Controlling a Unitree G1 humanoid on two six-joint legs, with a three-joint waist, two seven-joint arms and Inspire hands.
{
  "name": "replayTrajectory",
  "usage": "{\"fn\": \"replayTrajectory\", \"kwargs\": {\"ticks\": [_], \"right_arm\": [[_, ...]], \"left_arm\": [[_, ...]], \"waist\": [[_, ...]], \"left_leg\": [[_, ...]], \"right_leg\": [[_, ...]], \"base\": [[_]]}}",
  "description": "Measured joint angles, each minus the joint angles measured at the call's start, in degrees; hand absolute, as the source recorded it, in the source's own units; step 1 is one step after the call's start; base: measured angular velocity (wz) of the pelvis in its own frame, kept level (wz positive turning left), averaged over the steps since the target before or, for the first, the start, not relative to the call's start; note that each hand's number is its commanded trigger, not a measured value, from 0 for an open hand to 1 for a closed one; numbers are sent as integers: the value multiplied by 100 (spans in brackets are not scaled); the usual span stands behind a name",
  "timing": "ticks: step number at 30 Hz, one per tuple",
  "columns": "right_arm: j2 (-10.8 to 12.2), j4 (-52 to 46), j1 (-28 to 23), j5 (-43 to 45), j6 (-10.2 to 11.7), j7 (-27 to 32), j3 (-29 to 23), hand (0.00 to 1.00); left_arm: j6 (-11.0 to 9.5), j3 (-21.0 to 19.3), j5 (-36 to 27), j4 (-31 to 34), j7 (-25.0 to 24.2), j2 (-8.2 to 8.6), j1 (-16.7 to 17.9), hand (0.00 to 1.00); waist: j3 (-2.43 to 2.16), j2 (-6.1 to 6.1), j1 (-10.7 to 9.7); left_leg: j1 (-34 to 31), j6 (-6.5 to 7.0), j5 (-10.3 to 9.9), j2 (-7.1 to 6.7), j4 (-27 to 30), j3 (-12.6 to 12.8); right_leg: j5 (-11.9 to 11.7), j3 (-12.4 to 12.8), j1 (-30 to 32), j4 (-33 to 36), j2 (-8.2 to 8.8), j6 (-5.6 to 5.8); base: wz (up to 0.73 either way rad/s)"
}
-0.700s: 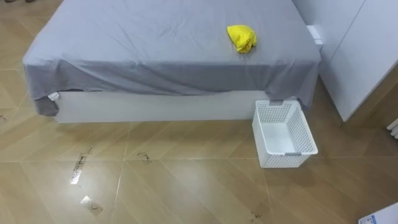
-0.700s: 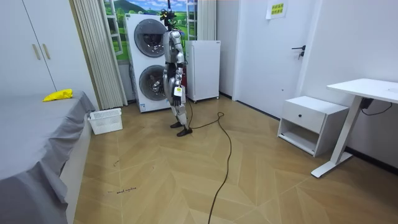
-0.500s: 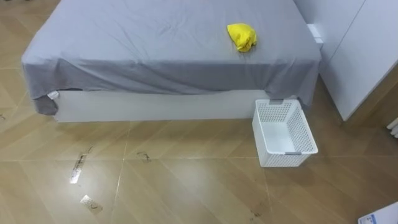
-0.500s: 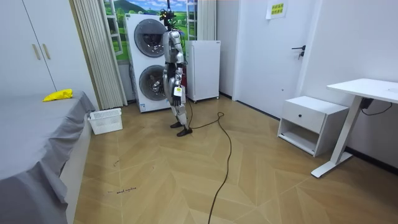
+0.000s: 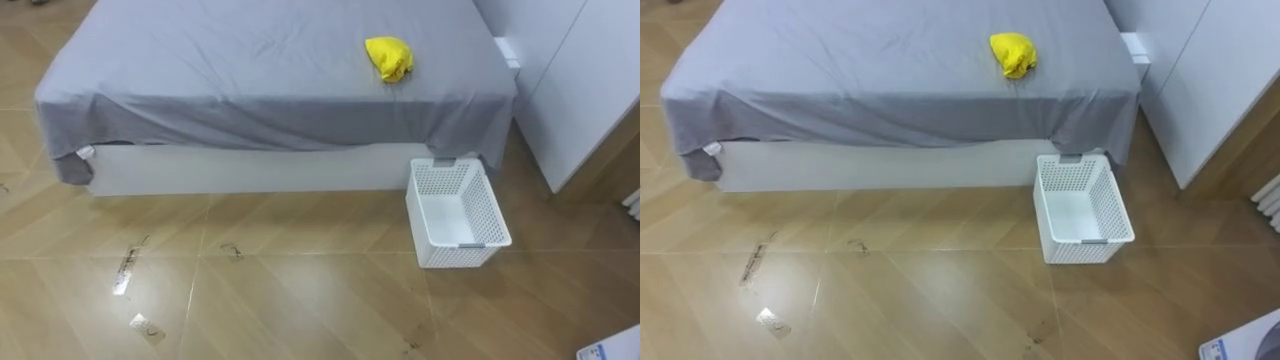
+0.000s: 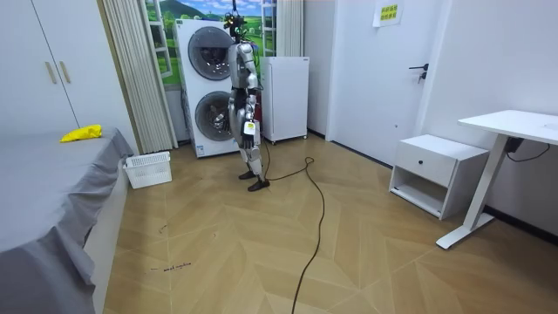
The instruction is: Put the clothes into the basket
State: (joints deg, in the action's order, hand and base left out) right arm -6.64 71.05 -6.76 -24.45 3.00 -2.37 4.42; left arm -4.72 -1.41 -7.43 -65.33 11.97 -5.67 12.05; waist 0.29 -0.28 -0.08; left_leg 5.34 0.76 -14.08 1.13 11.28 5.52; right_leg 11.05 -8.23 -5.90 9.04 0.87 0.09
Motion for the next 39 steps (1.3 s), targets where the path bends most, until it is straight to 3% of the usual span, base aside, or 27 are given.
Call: {"fn": "replayTrajectory", "kwargs": {"ticks": [4, 7, 8, 10, 11, 12, 13, 14, 15, 16, 17, 18, 21, 22, 23, 24, 25, 26, 27, 28, 29, 31, 32, 34, 36, 37, 39], "right_arm": [[-1, 24, 18, 24, -61, -146, -18, 0], [-25, 15, 0, -35, -51, -207, -11, 0], [-32, 11, -5, -80, -52, -196, -20, 0], [-67, 9, -21, -232, -72, -154, -18, 0], [-77, 9, -6, -228, -99, -136, -20, 0], [-76, 3, -3, -228, -126, -138, -18, 0], [-67, 8, -10, -227, -132, -136, -16, 0], [-51, 3, -5, -225, -167, -148, 7, 0], [-48, -7, -5, -226, -169, -152, 10, 0], [-48, -6, -7, -225, -173, -144, 7, 0], [-52, -10, 0, -185, -169, -133, -9, 0], [-47, 3, 17, -93, -160, -148, -25, 0], [-32, -30, 119, 27, -22, -133, -64, 0], [-47, -70, 88, 0, 21, -78, -66, 0], [-107, -81, -20, -35, -1, 24, -114, 0], [-75, -112, -78, -24, -12, 91, -136, 0], [-66, -163, -113, -24, -11, 101, -144, 0], [-72, -234, -143, -47, 30, 114, -189, 0], [-68, -264, -124, -108, 111, 162, -196, 0], [-67, -299, -139, -107, 148, 172, -204, 0], [-68, -439, -87, -123, 185, 169, -193, 0], [-65, -714, -28, -155, 201, 189, -191, 0], [-64, -924, -42, -161, 195, 241, -186, 0], [-55, -1212, -29, -112, 200, 346, -187, 0], [-49, -1368, -15, 23, 273, 507, -192, 0], [-46, -1396, 23, 100, 329, 613, -246, 0], [-47, -1746, 155, 121, 438, 827, -299, 0]], "left_arm": [[4, -296, -173, -10, -135, -24, 31, 0], [23, -293, -471, -3, -149, -126, 76, 0], [60, -285, -543, -4, -150, -132, 104, 0], [66, -170, -589, -5, -145, -106, 184, 0], [66, -90, -650, -5, -132, -105, 260, 0], [64, -64, -658, -6, -118, -100, 376, 0], [64, -66, -661, -14, -114, -96, 428, 0], [65, -66, -662, -43, -100, -83, 521, 0], [65, -68, -665, -67, -101, -52, 537, 0], [64, -68, -663, -63, -110, -33, 528, 0], [61, -63, -637, -62, -132, -2, 492, 0], [55, -66, -636, -60, -135, 15, 413, 0], [42, -68, -676, -29, -160, 10, 256, 0], [30, -70, -799, -38, -162, -9, 181, 0], [-4, -50, -872, -36, -154, 15, 125, 0], [-65, -77, -918, -36, -115, -29, 68, 0], [-71, -76, -934, -27, -97, -51, 58, 0], [-71, -58, -941, -25, -70, -57, 23, 0], [-72, -44, -917, 9, -14, -52, -38, 0], [-78, -64, -877, 31, 6, -45, -83, 0], [-139, -57, -807, 73, 43, -48, -166, 0], [-281, -41, -798, 129, 28, -57, -224, 0], [-288, 5, -760, 229, 22, -68, -265, 0], [-299, 234, -735, 386, -6, -95, -270, 0], [-284, 418, -550, 387, -29, -57, -301, 0], [-275, 549, -507, 378, -49, -39, -281, 0], [-271, 623, -533, 325, -89, -88, -191, 0]], "waist": [[4, -10, 72], [11, -49, 66], [47, -55, 47], [43, -54, 40], [35, -91, 68], [41, -83, 116], [41, -86, 174], [46, -87, 231], [55, -105, 202], [54, -118, 195], [16, -132, 171], [16, -294, 175], [90, -283, 177], [122, -286, 179], [10, -154, 146], [17, -254, 202], [24, -309, 215], [5, -286, 214], [-34, -167, 220], [-51, -115, 215], [-12, -50, 221], [18, 29, 198], [28, 62, 179], [51, 79, 163], [46, 98, 145], [53, 165, 143], [18, 165, 200]], "left_leg": [[-292, -130, -399, 203, 871, 42], [-895, -174, -431, 363, 2167, 134], [-1386, -128, -369, 446, 2967, 116], [-1927, -51, -401, 243, 2826, 76], [-2292, -98, -303, 71, 2297, 68], [-2571, -147, 0, -14, 1632, 74], [-2650, -131, 269, -14, 1399, 81], [-2782, -110, 735, 2, 979, 82], [-2866, -59, 1163, -1, 798, 107], [-2890, 4, 1337, -1, 817, 181], [-2906, 238, 1527, -96, 910, 299], [-2966, 334, 1366, -197, 1147, 454], [-3220, 423, 786, -155, 2118, 564], [-3403, 409, 630, -176, 2455, 693], [-3297, 509, 480, -218, 2259, 698], [-2973, 563, 209, -411, 2261, 733], [-2797, 609, 122, -484, 2221, 766], [-2407, 655, -32, -561, 2066, 789], [-2021, 676, -104, -606, 1762, 727], [-1848, 676, -125, -601, 1606, 679], [-1483, 662, -122, -574, 1271, 599], [-960, 641, -116, -541, 829, 398], [-694, 627, -145, -532, 626, 185], [-311, 576, -241, -479, 347, 41], [56, 491, -388, -379, 152, -157], [321, 410, -503, -246, 88, -307], [590, 203, -686, -60, 65, -455]], "right_leg": [[295, -131, 110, 394, -120, -116], [568, -122, 179, 673, -109, -270], [606, -114, 116, 685, -137, -337], [723, -108, 82, 735, -41, -333], [826, -103, 71, 788, 25, -307], [921, -76, 17, 786, 66, -273], [965, -64, -22, 786, 98, -262], [1053, 2, -133, 750, 145, -232], [1159, 25, -250, 696, 187, -163], [1184, 37, -318, 652, 217, -92], [1276, 54, -354, 594, 323, 26], [1330, 122, -383, 521, 487, 106], [1200, 315, -629, 475, 618, 220], [1207, 538, -731, 725, 677, 230], [1232, 418, -494, 1529, 716, 275], [1037, 256, -180, 2698, 1010, 432], [741, 173, -60, 3155, 1098, 418], [-105, 119, 123, 3820, 1236, 412], [-809, 113, 345, 4288, 1249, 272], [-658, 96, 522, 4535, 1201, 203], [-129, -24, 946, 4870, 1076, 98], [514, -157, 1577, 4707, 744, -34], [709, -275, 1986, 4241, 536, -75], [688, -382, 2466, 3079, 297, -107], [142, -486, 2682, 1685, 181, -164], [-490, -595, 2689, 1023, 99, -175], [-1376, -695, 2681, 517, -40, -560]], "base": [[-7], [13], [18], [13], [-7], [-22], [-45], [-38], [-25], [4], [0], [-6], [-14], [16], [15], [13], [0], [0], [0], [-7], [0], [15], [33], [38], [53], [53], [29]]}}
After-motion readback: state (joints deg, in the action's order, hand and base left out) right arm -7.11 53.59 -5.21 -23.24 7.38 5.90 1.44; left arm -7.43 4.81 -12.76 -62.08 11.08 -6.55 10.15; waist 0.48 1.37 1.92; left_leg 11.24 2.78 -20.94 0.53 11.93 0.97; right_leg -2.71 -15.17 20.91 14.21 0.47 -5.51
